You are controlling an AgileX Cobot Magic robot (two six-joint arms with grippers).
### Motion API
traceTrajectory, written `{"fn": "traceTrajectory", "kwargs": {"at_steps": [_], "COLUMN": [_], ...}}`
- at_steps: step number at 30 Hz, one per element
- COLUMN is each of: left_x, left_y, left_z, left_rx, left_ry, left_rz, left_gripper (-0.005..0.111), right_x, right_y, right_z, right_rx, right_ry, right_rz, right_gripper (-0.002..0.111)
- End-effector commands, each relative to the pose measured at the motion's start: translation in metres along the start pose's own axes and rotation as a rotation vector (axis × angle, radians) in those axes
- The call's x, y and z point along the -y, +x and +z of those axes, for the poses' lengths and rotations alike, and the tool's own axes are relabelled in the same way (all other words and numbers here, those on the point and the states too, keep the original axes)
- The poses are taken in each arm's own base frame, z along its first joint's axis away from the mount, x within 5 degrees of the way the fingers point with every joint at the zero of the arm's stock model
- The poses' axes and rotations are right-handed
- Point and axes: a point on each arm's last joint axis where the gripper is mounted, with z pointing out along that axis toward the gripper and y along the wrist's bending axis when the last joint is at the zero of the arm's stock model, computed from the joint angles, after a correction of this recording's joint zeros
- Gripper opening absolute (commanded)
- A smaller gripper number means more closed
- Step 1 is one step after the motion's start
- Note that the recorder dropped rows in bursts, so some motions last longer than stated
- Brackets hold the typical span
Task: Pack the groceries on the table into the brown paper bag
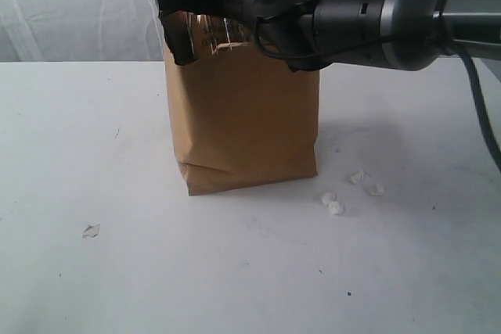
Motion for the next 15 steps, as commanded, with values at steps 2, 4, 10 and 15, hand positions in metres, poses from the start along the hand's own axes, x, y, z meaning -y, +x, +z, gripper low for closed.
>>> {"fn": "traceTrajectory", "kwargs": {"at_steps": [2,4,10,15], "left_x": [0.000,0.000,0.000,0.000], "left_y": [0.001,0.001,0.001,0.001], "left_z": [0.000,0.000,0.000,0.000], "left_rx": [0.004,0.004,0.004,0.004], "left_ry": [0.007,0.007,0.007,0.007], "left_rz": [0.000,0.000,0.000,0.000], "left_gripper": [0.000,0.000,0.000,0.000], "right_x": [0.003,0.003,0.006,0.007], "right_y": [-0.006,-0.006,-0.029,-0.057], "right_z": [-0.001,-0.001,-0.017,-0.040], "right_rx": [0.023,0.023,0.074,0.119], "right_ry": [0.012,0.012,0.001,-0.057], "right_rz": [-0.032,-0.032,-0.016,0.003], "right_gripper": [0.051,0.051,0.051,0.051]}}
